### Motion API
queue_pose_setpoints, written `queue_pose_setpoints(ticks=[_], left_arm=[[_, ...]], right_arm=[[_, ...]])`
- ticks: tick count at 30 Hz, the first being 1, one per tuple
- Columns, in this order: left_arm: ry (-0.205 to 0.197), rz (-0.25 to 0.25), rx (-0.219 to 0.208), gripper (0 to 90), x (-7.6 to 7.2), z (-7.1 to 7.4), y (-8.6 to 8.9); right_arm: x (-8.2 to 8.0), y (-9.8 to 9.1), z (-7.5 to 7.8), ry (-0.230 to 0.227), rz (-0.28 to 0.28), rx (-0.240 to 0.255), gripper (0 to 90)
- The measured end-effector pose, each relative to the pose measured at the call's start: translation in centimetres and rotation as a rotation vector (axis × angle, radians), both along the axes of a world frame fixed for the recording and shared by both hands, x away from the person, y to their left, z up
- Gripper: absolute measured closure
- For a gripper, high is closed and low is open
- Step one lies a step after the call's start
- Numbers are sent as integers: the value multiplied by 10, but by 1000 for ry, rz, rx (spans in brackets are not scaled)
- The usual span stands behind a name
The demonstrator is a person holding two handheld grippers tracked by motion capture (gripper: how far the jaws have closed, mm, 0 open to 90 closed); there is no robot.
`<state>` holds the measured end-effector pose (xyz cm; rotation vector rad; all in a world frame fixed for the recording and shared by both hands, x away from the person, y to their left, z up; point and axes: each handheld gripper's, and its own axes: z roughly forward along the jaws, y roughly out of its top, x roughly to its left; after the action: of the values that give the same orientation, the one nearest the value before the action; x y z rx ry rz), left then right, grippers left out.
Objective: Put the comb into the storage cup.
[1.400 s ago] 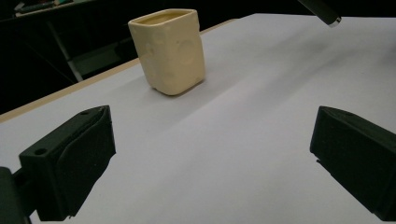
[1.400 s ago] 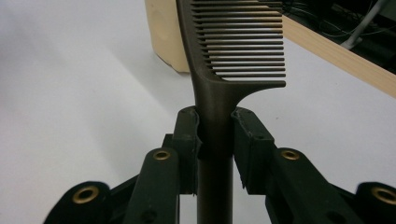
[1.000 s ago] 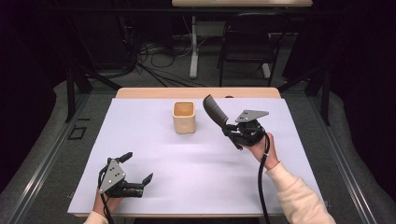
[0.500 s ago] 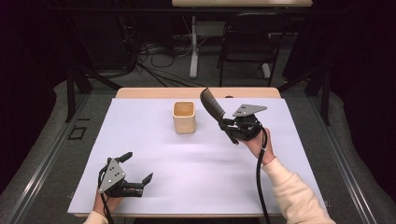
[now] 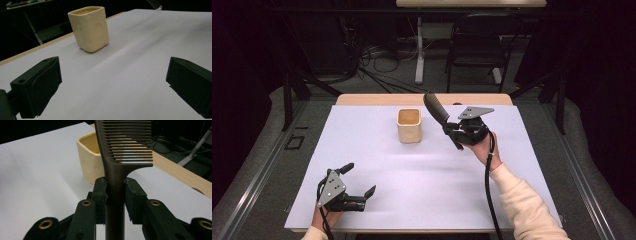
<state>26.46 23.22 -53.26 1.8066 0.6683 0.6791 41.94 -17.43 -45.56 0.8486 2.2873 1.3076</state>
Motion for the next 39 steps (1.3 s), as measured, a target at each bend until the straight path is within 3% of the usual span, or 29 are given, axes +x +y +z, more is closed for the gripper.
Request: queue_pose_setpoints(ticks=[20, 39], left_arm=[[4, 2, -6, 2, 1, -1, 0], [12, 5, -13, 1, 1, -1, -1]], right_arm=[[13, 12, 8, -23, 19, 32, 721], [26, 29, 17, -51, 30, 31, 721]])
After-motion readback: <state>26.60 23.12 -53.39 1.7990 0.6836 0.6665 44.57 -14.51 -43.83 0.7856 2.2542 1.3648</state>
